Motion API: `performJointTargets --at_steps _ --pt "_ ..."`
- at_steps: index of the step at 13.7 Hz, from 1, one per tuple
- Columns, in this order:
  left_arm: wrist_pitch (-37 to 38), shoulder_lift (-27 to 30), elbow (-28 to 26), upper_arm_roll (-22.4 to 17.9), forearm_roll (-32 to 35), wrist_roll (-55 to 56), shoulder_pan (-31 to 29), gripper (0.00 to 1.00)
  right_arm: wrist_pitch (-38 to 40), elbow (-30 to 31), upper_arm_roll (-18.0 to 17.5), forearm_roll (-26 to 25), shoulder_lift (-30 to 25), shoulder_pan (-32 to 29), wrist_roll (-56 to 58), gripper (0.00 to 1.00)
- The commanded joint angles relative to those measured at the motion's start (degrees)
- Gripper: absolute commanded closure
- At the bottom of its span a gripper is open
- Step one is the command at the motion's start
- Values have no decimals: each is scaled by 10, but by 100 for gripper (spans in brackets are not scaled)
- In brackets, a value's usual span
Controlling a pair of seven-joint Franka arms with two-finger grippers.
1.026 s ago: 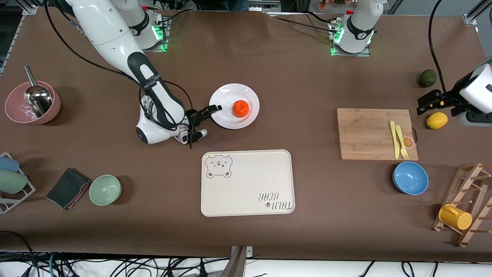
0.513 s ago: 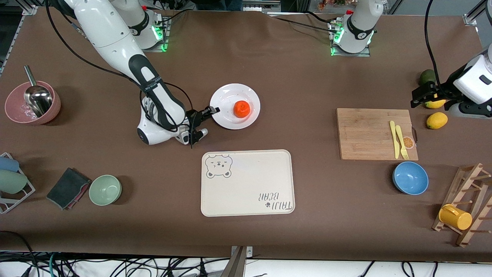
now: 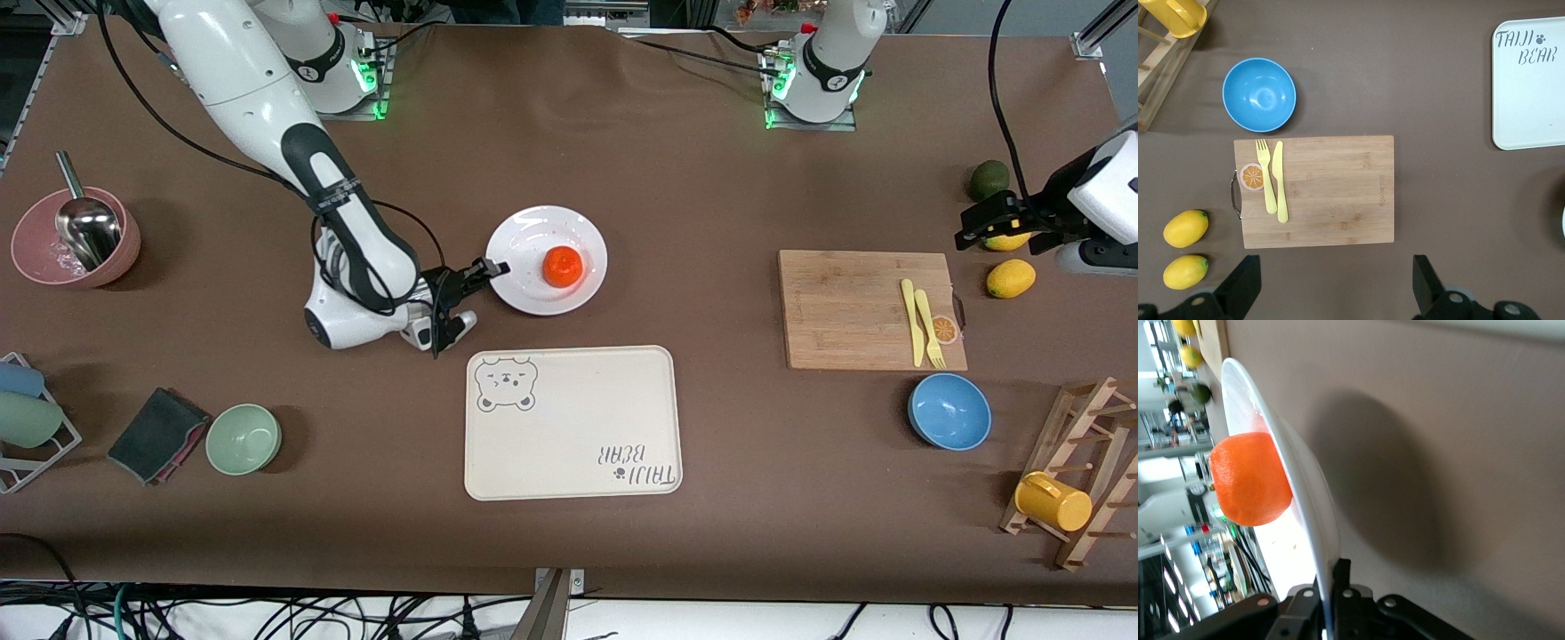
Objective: Place orange and plate with both arms
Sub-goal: 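Slide the plate with the right gripper onto the bear tray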
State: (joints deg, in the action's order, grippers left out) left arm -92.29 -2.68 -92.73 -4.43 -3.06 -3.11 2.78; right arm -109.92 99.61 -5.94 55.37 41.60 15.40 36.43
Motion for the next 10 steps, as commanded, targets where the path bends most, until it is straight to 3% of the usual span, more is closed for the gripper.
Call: performJointTargets --at_steps 1,3,5,10 --pt "-3 11 -4 -4 -7 -13 -1 0 20 -66 -3 6 13 -17 -88 100" --pt "-3 11 -1 -3 -3 -12 -1 0 11 -122 -3 9 53 -18 -116 100" --pt "0 12 5 -3 -4 -12 -1 0 8 -196 -3 53 102 -17 -142 100" --pt "-1 11 13 -3 -4 -10 -1 0 -148 -325 -8 78 198 22 -235 100"
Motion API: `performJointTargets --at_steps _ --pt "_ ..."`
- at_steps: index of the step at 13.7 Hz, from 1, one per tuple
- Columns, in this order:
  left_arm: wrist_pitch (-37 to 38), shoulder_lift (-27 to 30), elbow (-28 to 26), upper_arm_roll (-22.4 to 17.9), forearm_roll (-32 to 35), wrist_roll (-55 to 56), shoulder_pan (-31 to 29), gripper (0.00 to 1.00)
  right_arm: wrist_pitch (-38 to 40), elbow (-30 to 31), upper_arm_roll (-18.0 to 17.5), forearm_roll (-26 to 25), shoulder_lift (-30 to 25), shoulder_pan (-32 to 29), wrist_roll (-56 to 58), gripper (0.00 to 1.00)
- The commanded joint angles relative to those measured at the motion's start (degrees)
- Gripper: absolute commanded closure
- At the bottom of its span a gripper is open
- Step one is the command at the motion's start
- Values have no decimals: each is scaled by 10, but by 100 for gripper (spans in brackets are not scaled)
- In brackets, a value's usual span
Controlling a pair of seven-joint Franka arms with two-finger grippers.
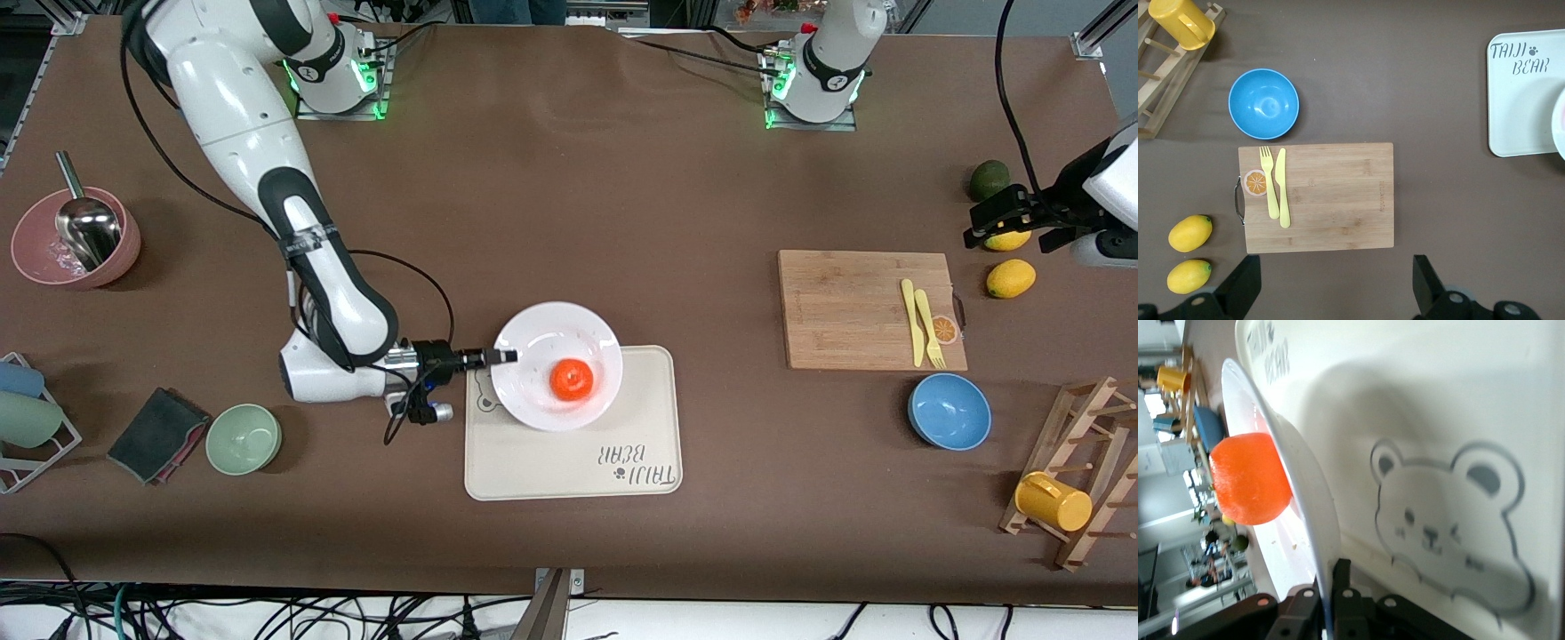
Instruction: Place orange and plate with both arms
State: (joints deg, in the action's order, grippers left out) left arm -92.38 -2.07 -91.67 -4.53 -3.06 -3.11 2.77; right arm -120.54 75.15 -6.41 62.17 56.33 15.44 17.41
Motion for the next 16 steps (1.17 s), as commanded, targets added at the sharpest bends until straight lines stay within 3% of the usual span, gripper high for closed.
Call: performJointTargets --at_steps 1,6,7,8,12,16 --pt "0 5 3 -2 -4 -10 0 0 -63 -104 -4 14 65 29 -61 100" --pt "0 4 0 -2 -4 -10 0 0 -88 -121 -4 18 82 32 -91 100" --pt "0 4 -1 -2 -3 -10 0 0 -94 -122 -4 18 84 32 -84 79" --pt "0 4 -1 -2 -3 -10 0 0 -105 -122 -4 17 83 33 -80 1" --pt "0 3 -2 -2 -3 -10 0 0 -104 -121 2 -13 64 37 -49 0" --pt "-1 2 -2 -2 -3 -11 0 0 -89 -120 2 -245 36 39 -55 0"
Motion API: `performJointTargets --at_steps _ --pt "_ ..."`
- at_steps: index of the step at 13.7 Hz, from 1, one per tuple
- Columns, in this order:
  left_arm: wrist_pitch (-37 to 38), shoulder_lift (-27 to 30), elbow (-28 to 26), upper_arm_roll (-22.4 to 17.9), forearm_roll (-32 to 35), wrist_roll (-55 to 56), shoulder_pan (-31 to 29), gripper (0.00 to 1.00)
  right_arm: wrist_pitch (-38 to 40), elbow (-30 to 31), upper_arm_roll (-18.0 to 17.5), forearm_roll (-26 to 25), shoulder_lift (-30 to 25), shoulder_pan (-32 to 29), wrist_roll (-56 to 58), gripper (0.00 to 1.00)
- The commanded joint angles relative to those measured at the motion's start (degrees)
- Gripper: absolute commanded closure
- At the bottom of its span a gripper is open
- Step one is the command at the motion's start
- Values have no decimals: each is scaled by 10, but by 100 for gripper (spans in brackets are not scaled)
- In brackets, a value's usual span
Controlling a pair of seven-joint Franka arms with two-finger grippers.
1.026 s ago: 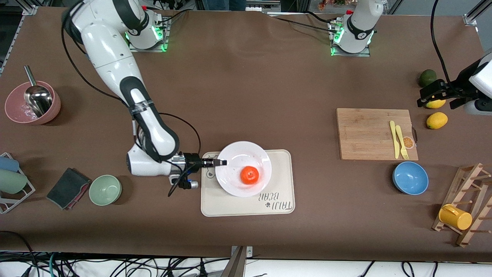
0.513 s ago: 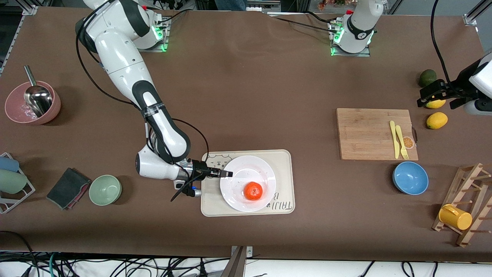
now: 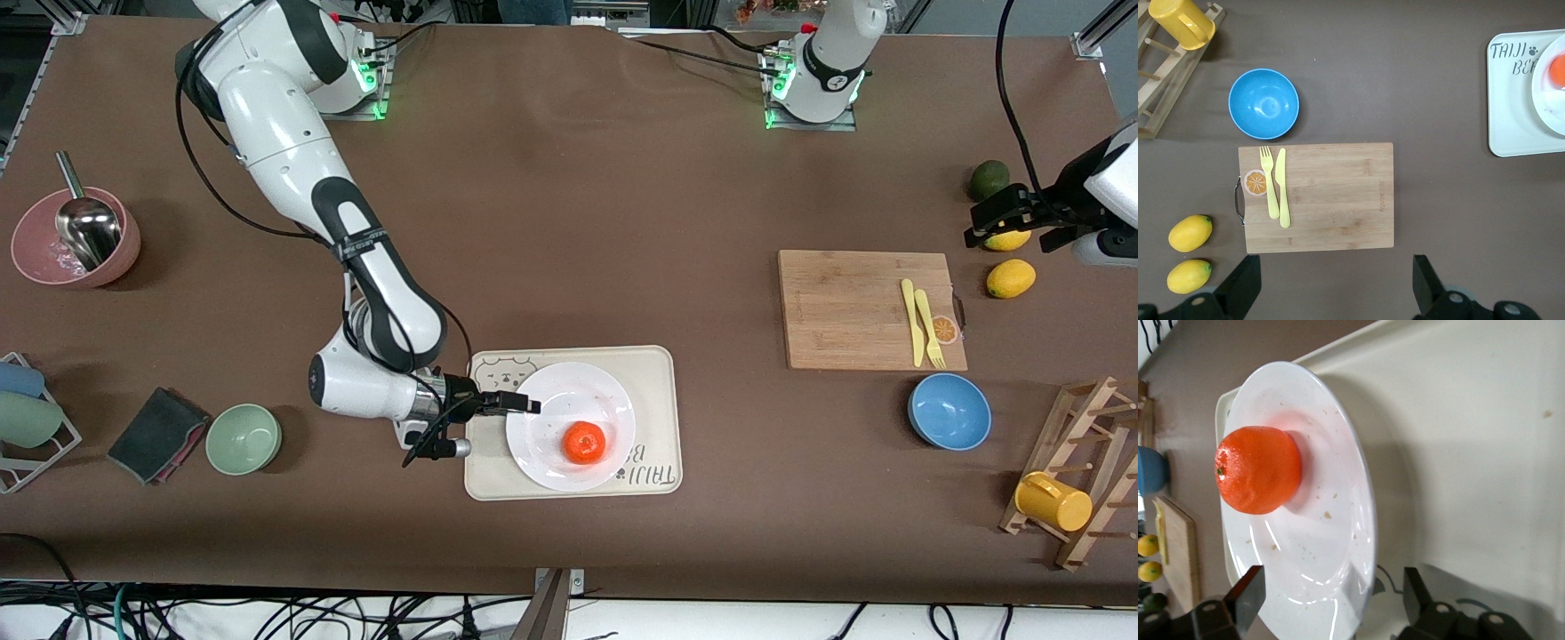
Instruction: Place orange and plate with both arms
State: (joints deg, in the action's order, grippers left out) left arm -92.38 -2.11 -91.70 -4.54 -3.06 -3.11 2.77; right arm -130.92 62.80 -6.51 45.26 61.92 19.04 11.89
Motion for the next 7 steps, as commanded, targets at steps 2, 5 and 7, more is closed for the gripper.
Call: performJointTargets --at_steps 2,5,7 --pt "-2 3 -1 -2 -4 -11 0 0 53 6 6 -180 -50 5 -1 0" --pt "-2 2 -1 -1 -4 -11 0 0 178 5 35 -355 -107 4 -17 0" --pt "-2 2 -1 -2 -4 -11 0 0 250 6 61 -420 -152 2 -17 0"
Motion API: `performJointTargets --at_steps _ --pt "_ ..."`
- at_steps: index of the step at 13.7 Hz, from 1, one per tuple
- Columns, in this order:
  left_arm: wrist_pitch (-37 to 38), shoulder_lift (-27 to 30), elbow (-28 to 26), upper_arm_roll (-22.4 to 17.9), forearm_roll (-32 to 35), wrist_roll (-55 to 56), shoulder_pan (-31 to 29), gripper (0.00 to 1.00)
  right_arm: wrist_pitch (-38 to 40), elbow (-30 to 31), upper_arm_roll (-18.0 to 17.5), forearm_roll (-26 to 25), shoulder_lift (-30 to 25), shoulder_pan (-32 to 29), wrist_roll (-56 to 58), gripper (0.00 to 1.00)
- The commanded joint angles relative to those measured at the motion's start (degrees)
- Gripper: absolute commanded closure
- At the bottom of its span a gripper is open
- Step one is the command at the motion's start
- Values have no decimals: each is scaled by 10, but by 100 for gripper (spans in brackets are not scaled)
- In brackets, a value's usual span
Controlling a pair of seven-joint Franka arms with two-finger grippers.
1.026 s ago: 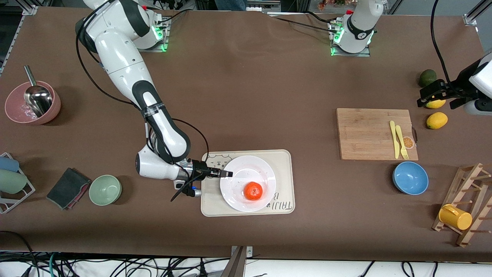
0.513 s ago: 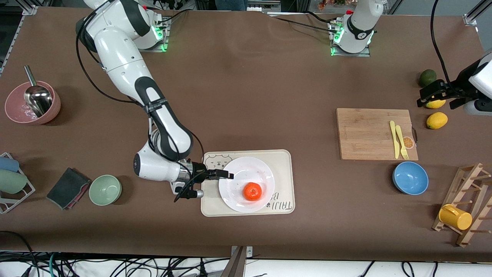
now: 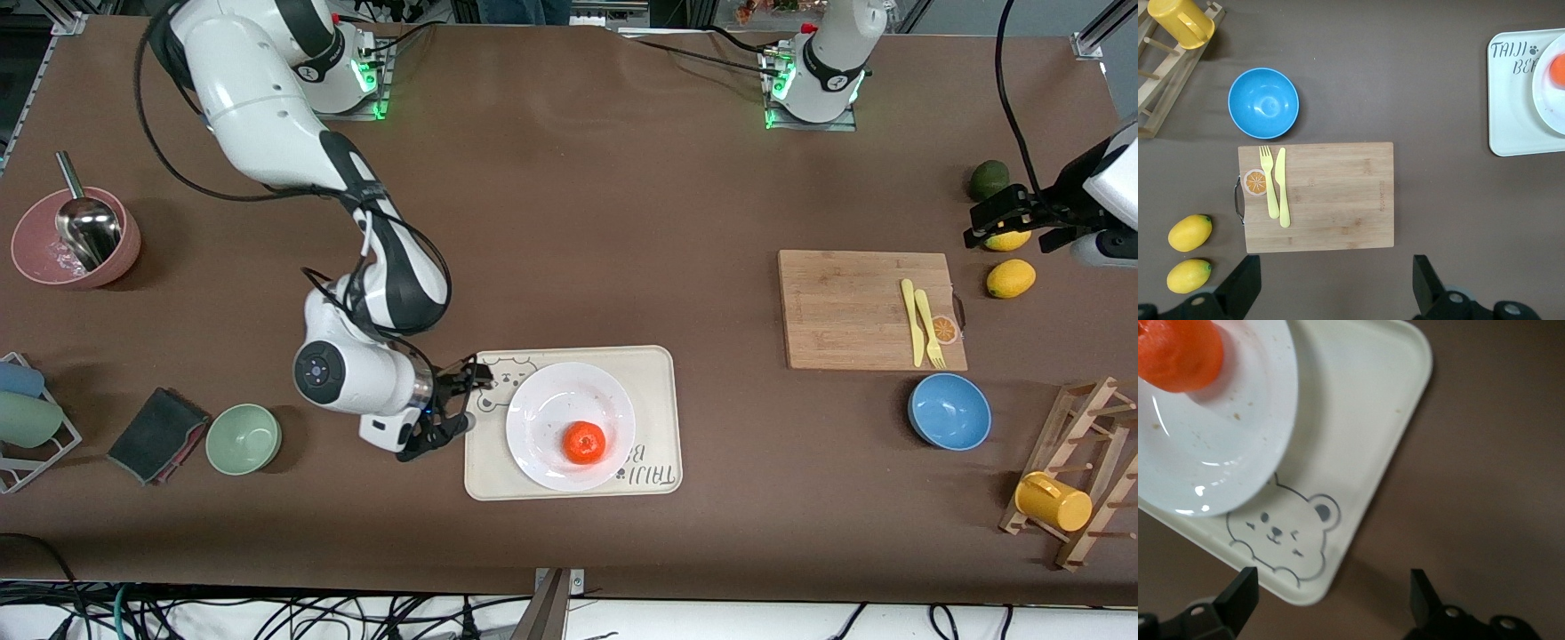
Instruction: Place orange and plate with both arms
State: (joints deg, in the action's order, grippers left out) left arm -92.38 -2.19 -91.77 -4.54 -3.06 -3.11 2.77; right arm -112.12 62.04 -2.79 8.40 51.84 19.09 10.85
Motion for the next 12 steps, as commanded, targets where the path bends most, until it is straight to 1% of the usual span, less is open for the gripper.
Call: performJointTargets --at_steps 1,2,3,4,5,6,9,11,12 --pt "-2 3 -1 -1 -4 -11 0 0 100 12 35 -80 -82 3 -7 0" --pt "-2 1 -1 -1 -4 -11 0 0 123 12 45 -104 -111 2 -7 0" --pt "-2 0 -1 -2 -4 -11 0 0 145 12 56 -113 -138 1 -6 0" --pt "-3 -1 -2 -1 -4 -11 0 0 187 12 69 -109 -163 1 0 0" --pt "-2 -1 -1 -1 -4 -11 0 0 240 12 80 -107 -176 -2 1 0" --pt "-2 -1 -1 -1 -4 -11 0 0 285 9 83 -109 -190 -5 1 0" --pt "-2 -1 -1 -1 -4 -11 0 0 354 13 110 -108 -269 -9 -16 0" --pt "-2 -1 -1 -1 -4 -11 0 0 419 21 136 -108 -287 -9 -37 0" --pt "-2 -1 -2 -1 -4 -11 0 0 422 31 152 -105 -290 -10 -42 0"
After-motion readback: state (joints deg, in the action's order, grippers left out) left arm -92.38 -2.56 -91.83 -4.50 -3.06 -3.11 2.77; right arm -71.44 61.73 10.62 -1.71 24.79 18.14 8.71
